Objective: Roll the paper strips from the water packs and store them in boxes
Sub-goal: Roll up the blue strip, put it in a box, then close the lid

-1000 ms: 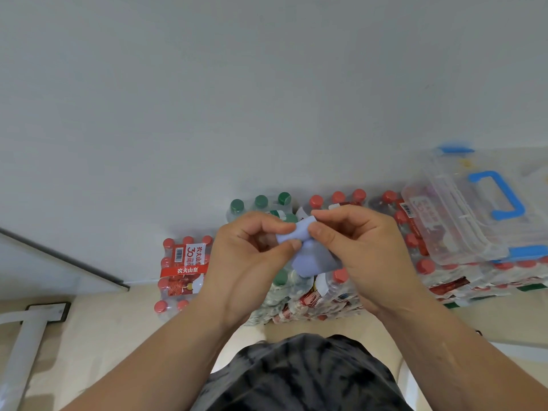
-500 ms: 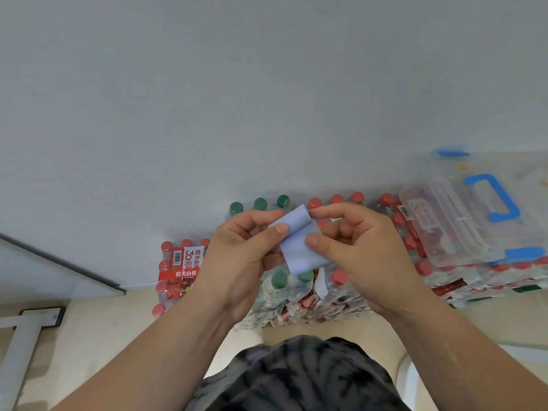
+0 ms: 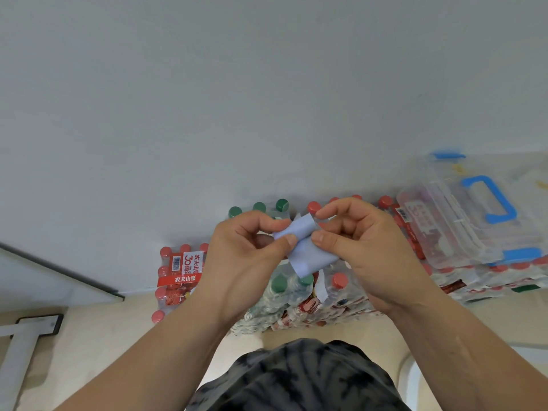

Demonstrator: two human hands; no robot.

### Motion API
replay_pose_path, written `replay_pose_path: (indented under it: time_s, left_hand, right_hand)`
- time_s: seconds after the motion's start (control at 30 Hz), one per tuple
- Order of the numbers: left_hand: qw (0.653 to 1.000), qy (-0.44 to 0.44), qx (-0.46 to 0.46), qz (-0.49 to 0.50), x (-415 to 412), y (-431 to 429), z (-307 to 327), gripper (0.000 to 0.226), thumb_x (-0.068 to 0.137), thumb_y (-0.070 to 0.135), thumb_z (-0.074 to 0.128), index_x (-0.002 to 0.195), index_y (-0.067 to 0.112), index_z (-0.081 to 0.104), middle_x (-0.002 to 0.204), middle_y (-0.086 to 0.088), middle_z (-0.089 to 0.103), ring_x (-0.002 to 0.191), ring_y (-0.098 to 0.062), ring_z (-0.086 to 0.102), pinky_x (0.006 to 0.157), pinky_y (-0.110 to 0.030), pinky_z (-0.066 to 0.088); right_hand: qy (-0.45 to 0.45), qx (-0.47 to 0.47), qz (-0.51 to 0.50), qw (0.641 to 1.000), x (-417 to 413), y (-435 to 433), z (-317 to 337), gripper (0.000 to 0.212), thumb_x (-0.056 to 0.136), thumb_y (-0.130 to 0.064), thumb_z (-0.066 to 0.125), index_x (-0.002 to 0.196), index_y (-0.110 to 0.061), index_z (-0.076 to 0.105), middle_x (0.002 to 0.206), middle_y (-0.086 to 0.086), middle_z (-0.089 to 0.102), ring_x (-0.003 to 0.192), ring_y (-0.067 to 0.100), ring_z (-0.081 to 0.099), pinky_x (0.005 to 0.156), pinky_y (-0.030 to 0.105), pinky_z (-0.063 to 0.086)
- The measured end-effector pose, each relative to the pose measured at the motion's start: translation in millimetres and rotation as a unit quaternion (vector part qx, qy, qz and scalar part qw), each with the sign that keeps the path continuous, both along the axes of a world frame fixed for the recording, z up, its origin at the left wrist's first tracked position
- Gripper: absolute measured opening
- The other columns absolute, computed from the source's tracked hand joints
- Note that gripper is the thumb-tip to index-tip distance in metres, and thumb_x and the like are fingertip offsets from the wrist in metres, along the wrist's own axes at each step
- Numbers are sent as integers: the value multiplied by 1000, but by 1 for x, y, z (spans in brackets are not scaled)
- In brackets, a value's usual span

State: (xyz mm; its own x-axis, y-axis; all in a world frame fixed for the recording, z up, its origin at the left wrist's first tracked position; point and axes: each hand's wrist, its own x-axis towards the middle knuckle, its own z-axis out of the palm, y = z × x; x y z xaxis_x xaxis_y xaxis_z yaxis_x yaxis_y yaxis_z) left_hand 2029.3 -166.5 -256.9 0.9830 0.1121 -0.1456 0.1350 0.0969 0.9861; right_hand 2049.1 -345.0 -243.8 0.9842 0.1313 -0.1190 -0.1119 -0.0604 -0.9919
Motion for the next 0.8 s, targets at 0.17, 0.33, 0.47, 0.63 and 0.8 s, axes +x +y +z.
replay_pose_path:
  time_s: [0.17, 0.33, 0.47, 0.63, 0.8]
  left_hand:
    - [999, -28, 32, -4, -1, -4, 2, 15, 80, -6, 75, 82, 8, 74, 86, -13, 74, 80, -36, 69, 73, -44, 59]
    - [995, -70, 74, -3, -3, -9, -4, 20, 78, -6, 76, 79, 14, 73, 85, -3, 71, 74, -21, 66, 68, -34, 57]
    - [988, -104, 106, -47, -8, -16, -4, 20, 80, 4, 79, 68, 20, 75, 83, 3, 67, 78, -14, 65, 68, -24, 53]
    - [996, -11, -11, -89, 3, -24, -8, 19, 80, -1, 78, 92, 13, 70, 86, -9, 68, 76, -25, 65, 75, -37, 56]
    - [985, 30, -61, -157, 7, -58, -4, 25, 84, -2, 72, 103, 14, 77, 96, -9, 78, 92, -27, 74, 81, -31, 59]
  right_hand:
    - [7, -16, -11, 1000, 2, -1, 2, 33, 88, 9, 67, 92, -23, 74, 94, 19, 76, 91, 32, 75, 78, 39, 61]
    - [37, 1, -42, 998, 1, 0, 5, 11, 90, -3, 70, 96, -10, 74, 91, 11, 79, 82, 24, 77, 65, 33, 63]
    - [23, -40, -61, 997, 0, -6, 0, 7, 82, -11, 80, 87, -12, 75, 83, 12, 78, 82, 29, 77, 72, 44, 64]
    - [26, -37, -28, 999, -3, -27, 2, 18, 87, -6, 74, 101, -17, 70, 75, 7, 76, 77, 24, 75, 75, 39, 62]
    - [18, -48, -59, 997, -6, -54, 2, 29, 85, -7, 78, 106, -24, 68, 80, 9, 78, 82, 27, 77, 73, 40, 61]
